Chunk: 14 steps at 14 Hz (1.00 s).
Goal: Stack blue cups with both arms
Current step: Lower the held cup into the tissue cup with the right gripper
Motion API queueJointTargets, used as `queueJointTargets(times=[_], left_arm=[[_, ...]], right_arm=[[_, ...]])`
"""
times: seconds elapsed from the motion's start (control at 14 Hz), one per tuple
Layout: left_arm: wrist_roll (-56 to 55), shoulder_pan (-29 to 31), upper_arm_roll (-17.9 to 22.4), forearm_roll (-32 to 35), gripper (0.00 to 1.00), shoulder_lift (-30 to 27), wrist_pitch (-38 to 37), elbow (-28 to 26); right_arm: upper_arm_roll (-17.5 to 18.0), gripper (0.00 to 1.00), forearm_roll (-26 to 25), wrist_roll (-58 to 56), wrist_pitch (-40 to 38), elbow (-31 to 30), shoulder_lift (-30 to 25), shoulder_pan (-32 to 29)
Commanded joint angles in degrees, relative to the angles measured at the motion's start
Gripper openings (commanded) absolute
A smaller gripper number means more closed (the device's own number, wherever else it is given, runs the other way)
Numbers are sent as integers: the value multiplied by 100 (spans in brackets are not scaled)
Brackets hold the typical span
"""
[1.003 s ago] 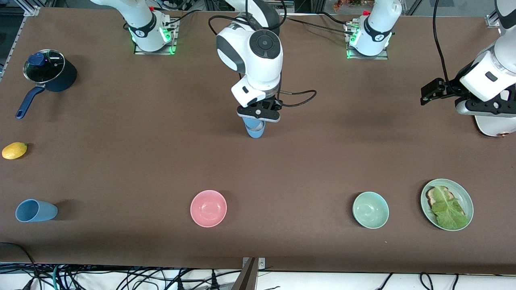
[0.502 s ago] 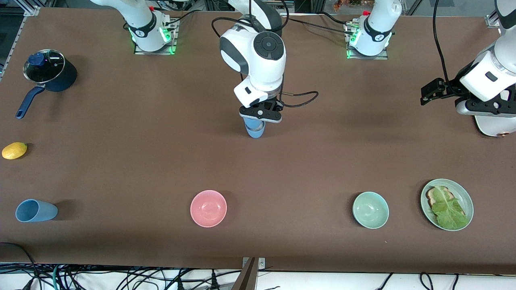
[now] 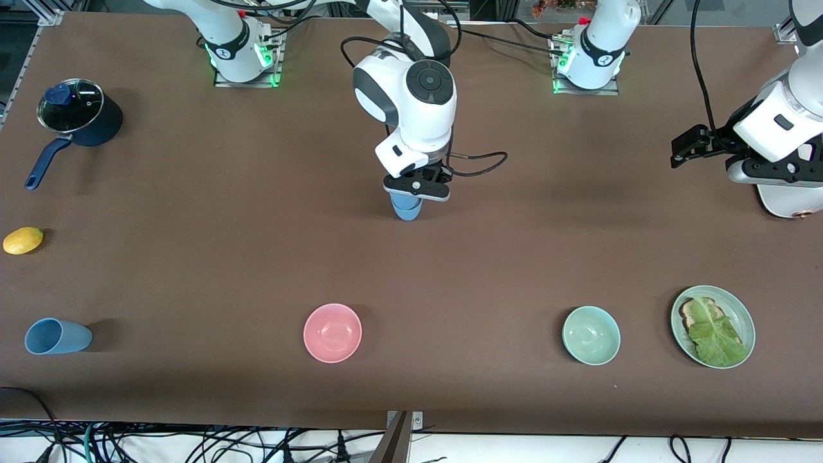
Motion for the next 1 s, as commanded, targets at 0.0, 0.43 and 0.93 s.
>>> queueJointTargets(times=[0.0,0.43,0.93], left_arm=[[-31,40,-33,61,100,-33,-59,-1],[-31,40,-33,61,100,-33,-59,-1],[-31,49,-33,61,100,-33,-59,-1]], right_arm=[[-74,0,-70,141,-36,237,124,85],[-74,0,-61,220,-27,194,115,94],[-66,0,-26,229,-27,115,98,103]])
